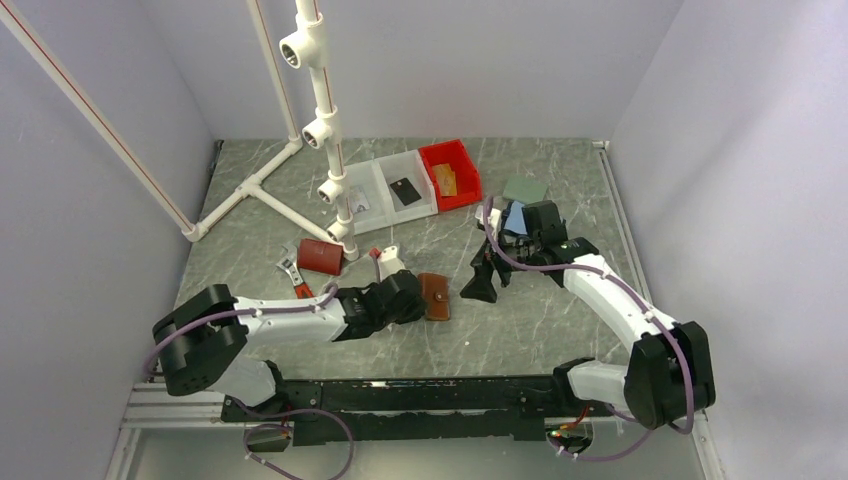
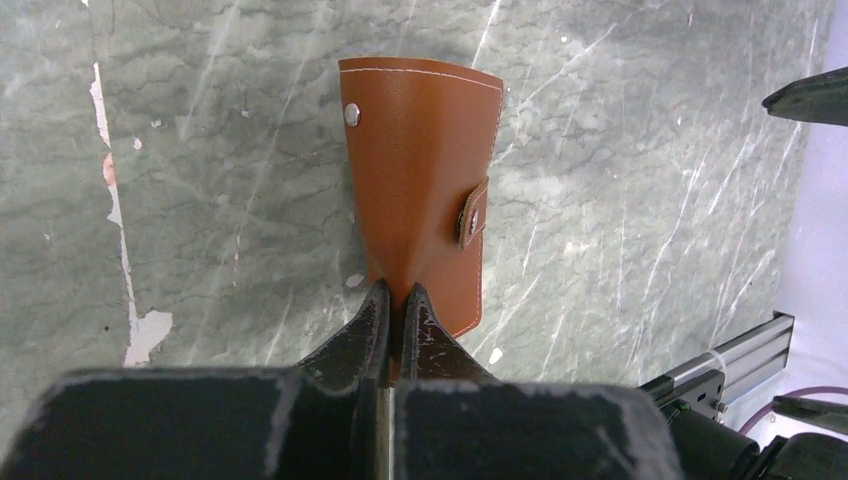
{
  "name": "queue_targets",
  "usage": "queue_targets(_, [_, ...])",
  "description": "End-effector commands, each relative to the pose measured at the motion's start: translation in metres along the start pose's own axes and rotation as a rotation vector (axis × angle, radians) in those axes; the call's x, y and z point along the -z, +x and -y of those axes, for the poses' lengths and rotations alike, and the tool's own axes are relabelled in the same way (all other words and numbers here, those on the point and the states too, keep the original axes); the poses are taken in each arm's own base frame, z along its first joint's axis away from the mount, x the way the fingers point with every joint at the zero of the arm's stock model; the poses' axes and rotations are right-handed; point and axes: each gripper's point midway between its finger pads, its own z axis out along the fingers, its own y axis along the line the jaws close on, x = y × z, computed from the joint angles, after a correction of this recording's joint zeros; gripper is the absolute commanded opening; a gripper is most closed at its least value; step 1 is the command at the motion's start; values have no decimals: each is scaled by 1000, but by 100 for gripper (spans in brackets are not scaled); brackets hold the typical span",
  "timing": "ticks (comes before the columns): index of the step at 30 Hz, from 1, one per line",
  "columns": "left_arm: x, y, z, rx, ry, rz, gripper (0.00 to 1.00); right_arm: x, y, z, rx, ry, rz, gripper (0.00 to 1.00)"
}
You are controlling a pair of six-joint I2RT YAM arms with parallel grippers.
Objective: Take the credit cards out of the card holder
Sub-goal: Place the card holder at the center of the board.
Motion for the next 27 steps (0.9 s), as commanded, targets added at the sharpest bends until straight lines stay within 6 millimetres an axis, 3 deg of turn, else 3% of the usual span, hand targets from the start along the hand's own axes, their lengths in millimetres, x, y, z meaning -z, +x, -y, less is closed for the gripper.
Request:
queue_targets(1, [0,-17,29,81,24,70,0,-6,-4,8,33,37,-1,98])
queue_targets(5, [-2,-14,26,94,-4,70,0,-16,4,9,28,42,-50,94])
queue_targets(17, [-5,-8,34,116,12,60,0,-50,22,5,50,38,-166,68])
queue_targets(27, [-7,-4,43,140,29,52,0,-67,25,22,9,154,-199,58])
